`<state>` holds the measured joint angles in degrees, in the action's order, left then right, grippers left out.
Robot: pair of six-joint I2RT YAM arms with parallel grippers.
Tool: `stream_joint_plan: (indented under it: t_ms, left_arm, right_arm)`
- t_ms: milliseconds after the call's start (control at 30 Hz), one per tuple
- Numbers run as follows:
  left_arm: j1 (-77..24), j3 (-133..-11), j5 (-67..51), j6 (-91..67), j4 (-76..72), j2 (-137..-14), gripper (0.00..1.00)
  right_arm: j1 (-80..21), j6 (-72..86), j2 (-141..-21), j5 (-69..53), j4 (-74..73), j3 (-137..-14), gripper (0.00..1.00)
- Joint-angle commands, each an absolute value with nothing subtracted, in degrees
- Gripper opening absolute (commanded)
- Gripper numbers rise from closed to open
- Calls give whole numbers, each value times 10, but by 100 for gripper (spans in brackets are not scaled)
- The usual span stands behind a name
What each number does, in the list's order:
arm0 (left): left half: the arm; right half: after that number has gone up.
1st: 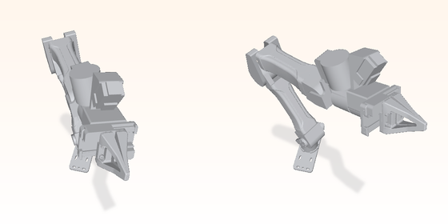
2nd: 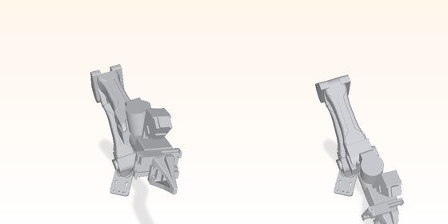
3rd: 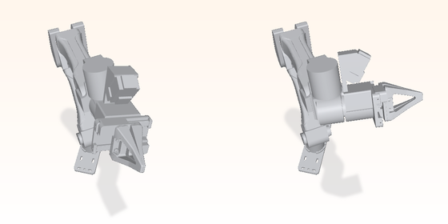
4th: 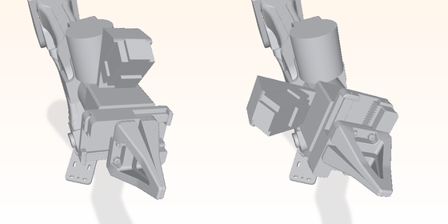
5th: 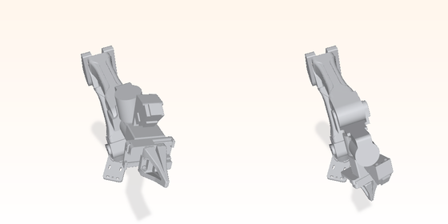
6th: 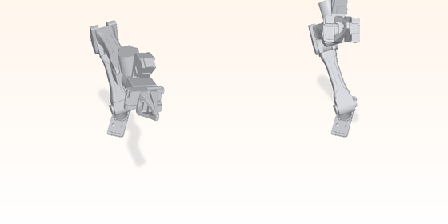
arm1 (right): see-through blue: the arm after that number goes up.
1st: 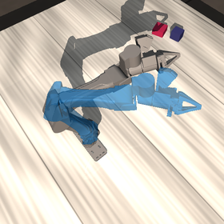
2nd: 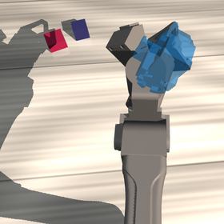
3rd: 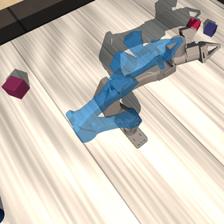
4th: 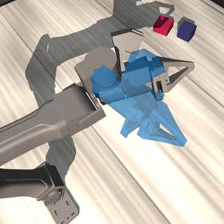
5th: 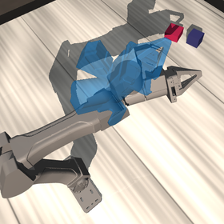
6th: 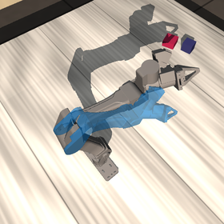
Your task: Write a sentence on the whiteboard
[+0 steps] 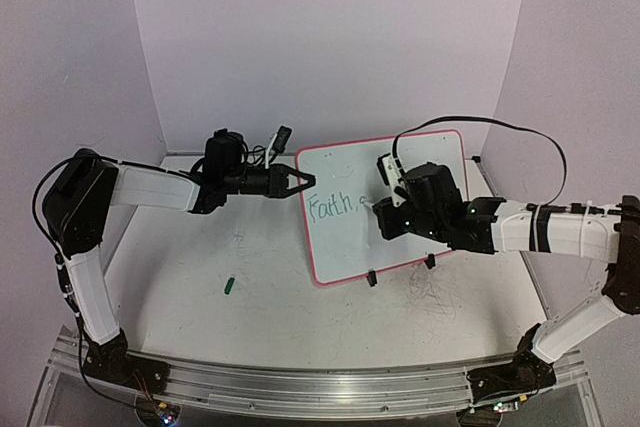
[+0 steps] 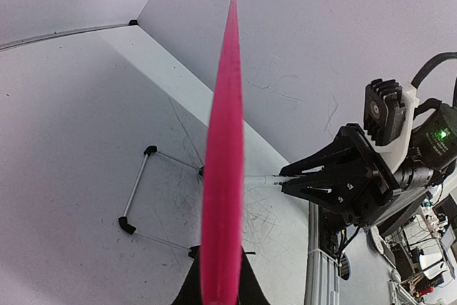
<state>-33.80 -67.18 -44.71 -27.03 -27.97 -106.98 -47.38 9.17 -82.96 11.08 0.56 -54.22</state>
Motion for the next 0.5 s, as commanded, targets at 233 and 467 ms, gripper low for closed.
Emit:
stream_joint_plan:
  t_ms: [233,467]
  left_arm:
    - [-336,-684,-404,-260,-230,-1063,0]
    - [-336,-685,-405,-259,-230,-1064,0]
  right_arm:
    - [-469,94,-839,153,20,-580,0]
    - [-470,100,-829,140,17,-557,0]
